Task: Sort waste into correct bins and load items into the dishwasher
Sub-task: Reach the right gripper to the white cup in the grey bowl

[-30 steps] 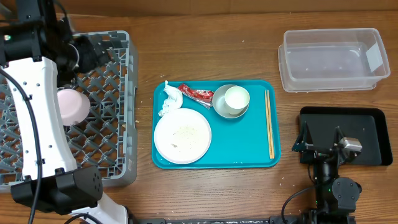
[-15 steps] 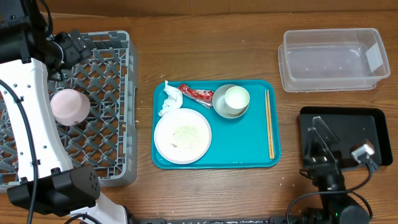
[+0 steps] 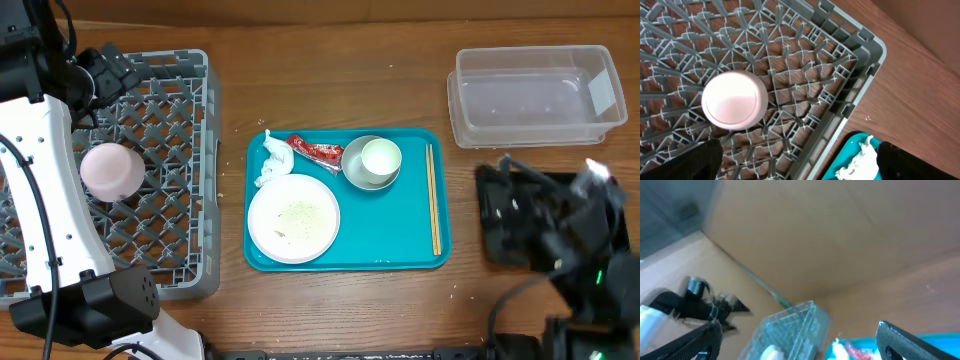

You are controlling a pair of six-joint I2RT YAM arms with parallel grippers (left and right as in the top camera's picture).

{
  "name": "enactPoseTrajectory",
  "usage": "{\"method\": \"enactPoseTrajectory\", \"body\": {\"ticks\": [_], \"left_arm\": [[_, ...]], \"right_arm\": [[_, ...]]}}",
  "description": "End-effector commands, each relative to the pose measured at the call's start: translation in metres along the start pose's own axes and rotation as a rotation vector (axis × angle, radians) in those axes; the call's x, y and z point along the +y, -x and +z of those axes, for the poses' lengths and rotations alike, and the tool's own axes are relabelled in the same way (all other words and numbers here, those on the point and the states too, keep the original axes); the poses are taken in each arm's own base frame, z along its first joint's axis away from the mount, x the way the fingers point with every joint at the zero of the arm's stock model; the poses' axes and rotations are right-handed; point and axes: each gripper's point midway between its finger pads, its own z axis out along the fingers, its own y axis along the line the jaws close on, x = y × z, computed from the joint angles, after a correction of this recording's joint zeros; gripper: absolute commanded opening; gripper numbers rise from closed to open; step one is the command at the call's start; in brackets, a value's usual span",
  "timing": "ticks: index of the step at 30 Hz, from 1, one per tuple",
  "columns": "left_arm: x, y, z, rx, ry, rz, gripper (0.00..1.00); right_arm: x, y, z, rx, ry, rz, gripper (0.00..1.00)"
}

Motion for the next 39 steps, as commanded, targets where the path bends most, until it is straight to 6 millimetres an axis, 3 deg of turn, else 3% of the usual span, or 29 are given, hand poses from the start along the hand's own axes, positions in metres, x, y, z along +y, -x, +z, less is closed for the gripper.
{"method": "enactPoseTrajectory", "body": {"ticks": [1, 3, 5, 11, 16, 20, 31, 35, 39], "left_arm": [[0.0, 0.001, 0.003, 0.005, -0.001, -0.024, 1.0], [0.0, 0.001, 0.003, 0.005, -0.001, -0.024, 1.0], [0.0, 0.001, 0.003, 0.005, -0.001, -0.024, 1.0], [0.0, 0.001, 0.003, 0.005, -0.001, -0.024, 1.0], [0.0, 0.001, 0.003, 0.004, -0.001, -0.024, 1.0], [0.0, 0.001, 0.003, 0.005, -0.001, -0.024, 1.0], [0.0, 0.001, 0.003, 0.005, -0.001, -0.024, 1.0], [0.0, 0.001, 0.003, 0.005, -0.001, -0.024, 1.0], [0.0, 0.001, 0.003, 0.005, -0.001, -0.024, 1.0]], "right_arm": [[0.018, -0.005, 0.031, 0.2, 0.067, -0.196, 0.99], [0.023, -0.017, 0.052, 0.308, 0.069, -0.222, 0.99], [0.013, -0.043, 0.08, 0.433, -0.062, -0.254, 0.99], [-0.033, -0.095, 0.109, 0.577, -0.537, -0.405, 1.0], [-0.042, -0.155, 0.131, 0.764, -0.543, -0.382, 0.99], [-0.053, -0.182, 0.133, 0.853, -0.565, -0.32, 1.0], [-0.048, -0.192, 0.134, 0.889, -0.522, -0.29, 1.0], [-0.037, -0.2, 0.146, 0.892, -0.449, -0.257, 1.0], [-0.051, -0.216, 0.154, 0.923, -0.469, -0.256, 1.0]]}}
